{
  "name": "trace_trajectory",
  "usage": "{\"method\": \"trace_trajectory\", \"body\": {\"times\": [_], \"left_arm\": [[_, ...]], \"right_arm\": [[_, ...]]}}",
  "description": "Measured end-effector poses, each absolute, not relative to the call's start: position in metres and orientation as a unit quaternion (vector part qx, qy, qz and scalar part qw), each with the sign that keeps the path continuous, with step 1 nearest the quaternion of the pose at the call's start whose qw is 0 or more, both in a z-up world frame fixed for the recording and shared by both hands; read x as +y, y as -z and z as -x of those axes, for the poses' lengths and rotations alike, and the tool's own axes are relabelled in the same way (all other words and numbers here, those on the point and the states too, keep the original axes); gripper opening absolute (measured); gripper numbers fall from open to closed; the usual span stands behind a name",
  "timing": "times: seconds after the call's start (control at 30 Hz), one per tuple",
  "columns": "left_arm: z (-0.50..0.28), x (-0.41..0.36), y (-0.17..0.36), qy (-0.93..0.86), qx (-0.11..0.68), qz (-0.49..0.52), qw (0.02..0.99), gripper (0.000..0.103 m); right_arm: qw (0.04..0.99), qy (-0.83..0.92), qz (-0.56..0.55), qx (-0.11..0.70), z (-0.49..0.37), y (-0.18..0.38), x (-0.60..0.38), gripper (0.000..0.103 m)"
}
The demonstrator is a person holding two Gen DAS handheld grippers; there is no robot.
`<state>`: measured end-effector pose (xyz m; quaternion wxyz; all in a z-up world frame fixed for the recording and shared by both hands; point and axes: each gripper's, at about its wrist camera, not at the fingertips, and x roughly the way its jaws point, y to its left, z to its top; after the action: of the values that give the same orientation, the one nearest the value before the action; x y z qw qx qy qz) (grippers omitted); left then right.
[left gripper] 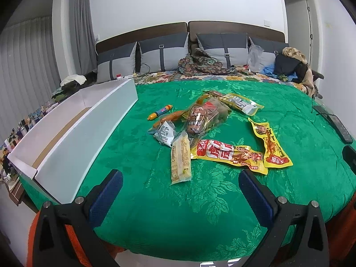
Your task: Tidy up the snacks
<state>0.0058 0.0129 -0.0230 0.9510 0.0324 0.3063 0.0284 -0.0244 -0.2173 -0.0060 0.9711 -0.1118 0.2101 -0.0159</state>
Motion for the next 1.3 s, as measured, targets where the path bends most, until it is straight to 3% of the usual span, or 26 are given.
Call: {"method": "trace_trajectory", "body": {"times": [1.3], "left_arm": [[-0.011, 0.016, 0.032, -0.033, 0.317, -0.026, 0.948, 0.103]], "right_arm": [[0.968, 0.01, 0.113, 0.222, 0.021, 0.015, -0.22, 0.093]]}}
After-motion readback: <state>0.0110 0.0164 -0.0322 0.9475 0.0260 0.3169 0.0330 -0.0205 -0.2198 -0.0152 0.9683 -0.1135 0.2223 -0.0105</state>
